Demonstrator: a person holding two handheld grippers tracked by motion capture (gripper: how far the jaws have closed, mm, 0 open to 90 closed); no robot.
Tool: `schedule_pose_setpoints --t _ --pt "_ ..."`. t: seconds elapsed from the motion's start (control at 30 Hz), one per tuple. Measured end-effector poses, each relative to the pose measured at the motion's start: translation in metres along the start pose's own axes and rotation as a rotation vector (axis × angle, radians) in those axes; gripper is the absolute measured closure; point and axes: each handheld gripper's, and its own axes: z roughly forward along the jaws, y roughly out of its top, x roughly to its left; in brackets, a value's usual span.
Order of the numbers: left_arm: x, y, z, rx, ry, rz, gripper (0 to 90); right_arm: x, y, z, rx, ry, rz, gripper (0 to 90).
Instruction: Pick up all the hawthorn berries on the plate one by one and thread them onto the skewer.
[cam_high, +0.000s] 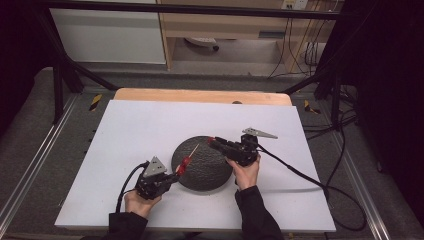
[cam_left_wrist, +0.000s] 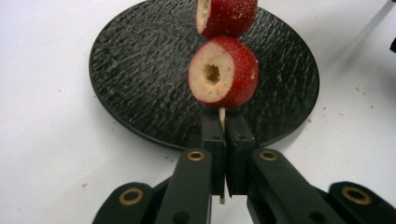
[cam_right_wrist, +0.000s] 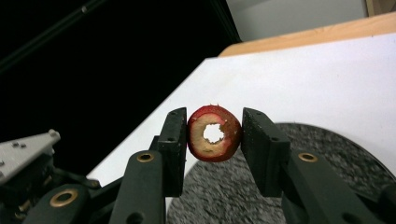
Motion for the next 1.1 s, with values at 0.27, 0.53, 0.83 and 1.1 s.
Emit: schedule_pose_setpoints --t 0.27,0.53,0.83,1.1 --pt "-0.007 0.008 0.006 -0.019 -0.015 -0.030 87.8 0.001 0.004 0.000 -0.091 0.010 0.034 62.2" --pt "-0.011 0.013 0.013 -0.041 -0.029 -0.072 87.8 0.001 0.007 0.001 -0.162 0.017 0.048 62.2" --pt "-0.015 0.017 0.020 -0.064 -0.049 -0.122 87.9 0.000 0.007 0.004 -0.222 0.034 0.077 62.2" --pt "-0.017 0.018 0.024 -0.084 -0.044 -0.135 87.9 -0.001 0.003 0.009 -0.244 0.058 0.111 62.3"
